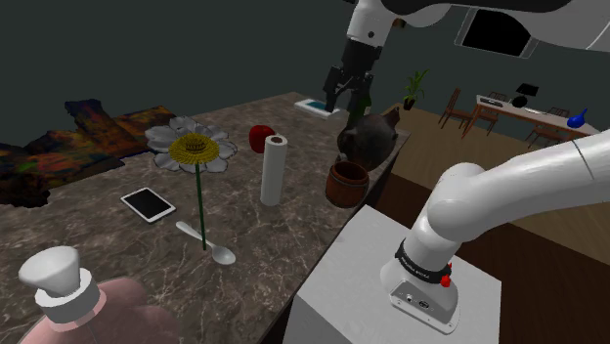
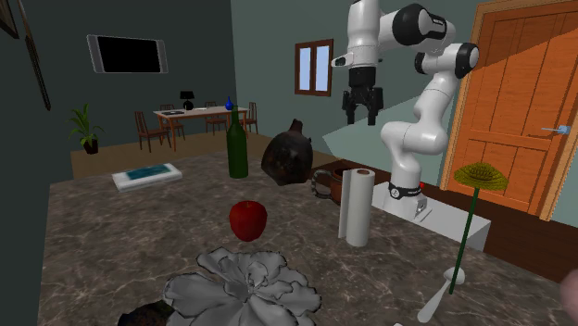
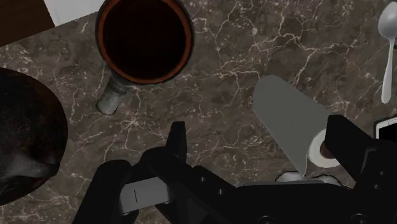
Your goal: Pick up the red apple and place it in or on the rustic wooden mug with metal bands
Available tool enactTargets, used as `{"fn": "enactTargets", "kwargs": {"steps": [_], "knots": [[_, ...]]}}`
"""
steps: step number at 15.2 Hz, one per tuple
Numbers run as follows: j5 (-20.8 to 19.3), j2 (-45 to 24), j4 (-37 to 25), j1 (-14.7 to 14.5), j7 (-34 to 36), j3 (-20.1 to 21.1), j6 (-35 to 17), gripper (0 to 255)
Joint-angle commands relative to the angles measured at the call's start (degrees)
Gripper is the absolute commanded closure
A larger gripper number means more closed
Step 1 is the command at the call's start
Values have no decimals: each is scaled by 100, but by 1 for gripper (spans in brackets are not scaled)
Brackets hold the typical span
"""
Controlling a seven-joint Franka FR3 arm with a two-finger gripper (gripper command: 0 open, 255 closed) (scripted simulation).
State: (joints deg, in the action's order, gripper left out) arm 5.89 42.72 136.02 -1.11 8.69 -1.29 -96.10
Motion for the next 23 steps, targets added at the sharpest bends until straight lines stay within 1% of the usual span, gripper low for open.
{"fn": "enactTargets", "kwargs": {"steps": [1, 7, 12, 18, 23], "knots": [[0, 0, 0, 0, 0, 0, 0, 0], [-300, -1023, -226, -155, -1425, -591, -806, 0], [-339, -2044, -697, -324, -2590, -1011, -1373, 0], [-107, -3383, -1568, -501, -3985, -1368, -1835, 0], [240, -4542, -2530, -528, -5096, -1470, -2001, 0]]}}
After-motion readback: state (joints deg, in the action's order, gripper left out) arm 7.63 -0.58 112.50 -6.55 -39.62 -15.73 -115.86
